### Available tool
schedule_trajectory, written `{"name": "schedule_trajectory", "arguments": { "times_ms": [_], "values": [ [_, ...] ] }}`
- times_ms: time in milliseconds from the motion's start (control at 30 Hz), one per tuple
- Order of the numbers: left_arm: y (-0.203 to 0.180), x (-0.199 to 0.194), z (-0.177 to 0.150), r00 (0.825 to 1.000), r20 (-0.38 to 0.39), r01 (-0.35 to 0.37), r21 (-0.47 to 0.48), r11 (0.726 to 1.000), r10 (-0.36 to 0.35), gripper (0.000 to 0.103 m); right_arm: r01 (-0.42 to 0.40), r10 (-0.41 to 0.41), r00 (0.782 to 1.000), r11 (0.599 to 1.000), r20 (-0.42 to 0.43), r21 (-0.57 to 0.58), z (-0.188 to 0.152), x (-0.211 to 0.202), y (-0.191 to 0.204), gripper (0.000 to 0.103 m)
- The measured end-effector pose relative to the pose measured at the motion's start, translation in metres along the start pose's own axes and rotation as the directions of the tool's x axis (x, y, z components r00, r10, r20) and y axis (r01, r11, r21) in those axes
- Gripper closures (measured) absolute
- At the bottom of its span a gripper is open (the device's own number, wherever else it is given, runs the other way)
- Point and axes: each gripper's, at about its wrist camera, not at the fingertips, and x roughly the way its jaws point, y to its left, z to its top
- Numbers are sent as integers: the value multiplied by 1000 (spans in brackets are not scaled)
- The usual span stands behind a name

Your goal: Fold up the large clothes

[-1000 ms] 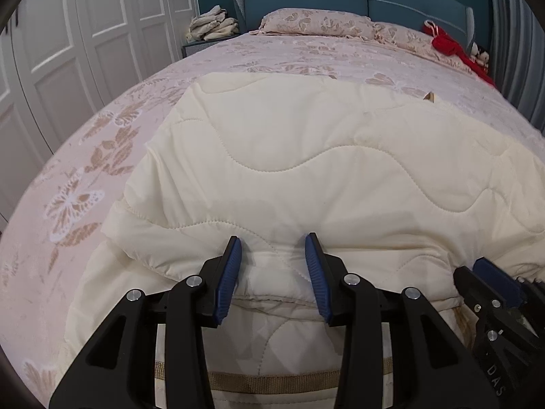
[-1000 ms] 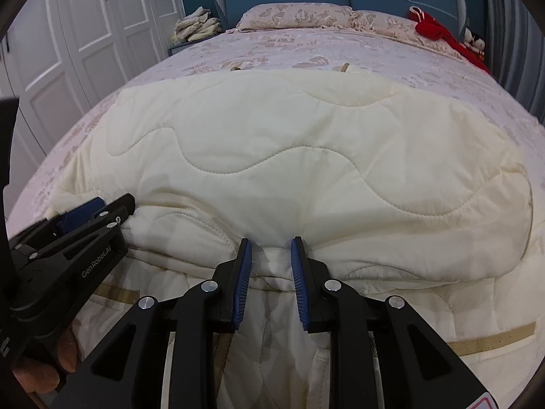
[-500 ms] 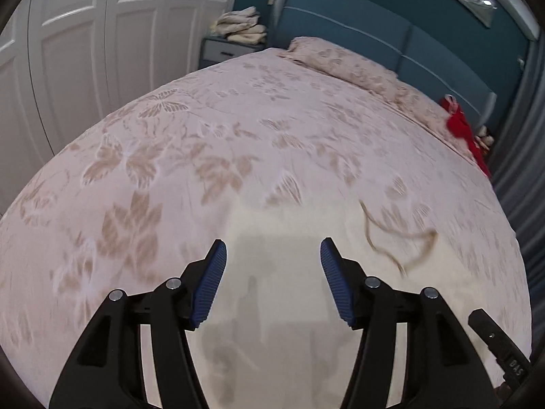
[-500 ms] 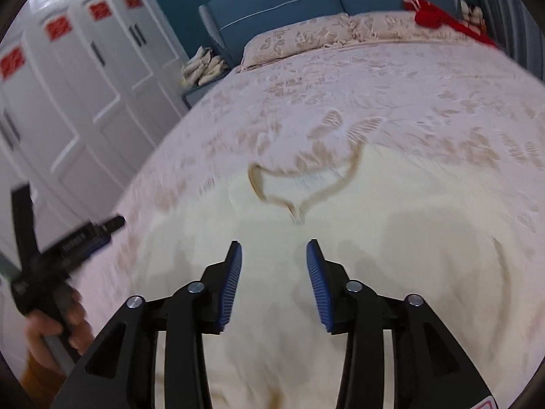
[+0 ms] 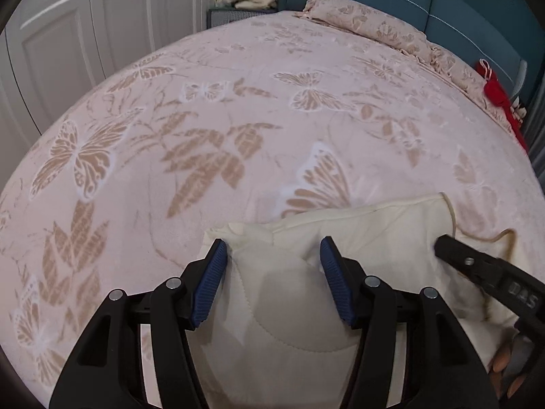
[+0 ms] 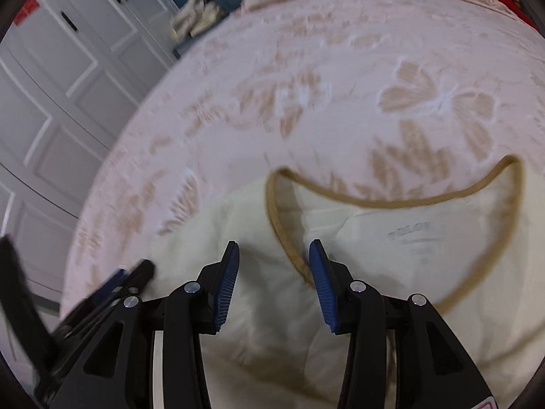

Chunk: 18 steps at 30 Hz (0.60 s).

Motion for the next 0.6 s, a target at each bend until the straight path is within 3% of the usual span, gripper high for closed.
{"name": "schedule_trajectory", "arguments": {
  "times_ms": [33,67,100,133,367,600],
  "values": [
    [0,1,-3,1000,15,-5,7,1000,5,47,-8,8,1000,1000,7,1,-3,3,-1,59],
    [0,1,-5,1000,22,-9,8,1000,8,47,-10,10,1000,1000,25,-1,-7,3,0,66],
    [1,2,-6,1000,30,-10,6,1000,10,46,-20,21,999,1000,47,-10,-9,2,0,92],
    [1,3,-7,999,37,-10,3,1000,10,45,-33,34,998,999,55,-14,-10,2,-1,98],
    [-3,8,-12,997,66,-34,17,999,32,43,5,1,981,999,192,-33,-24,-6,-2,99],
    [-6,11,-15,995,82,-58,30,998,56,42,62,-59,988,998,141,-19,-21,13,-5,100]
  ]
}}
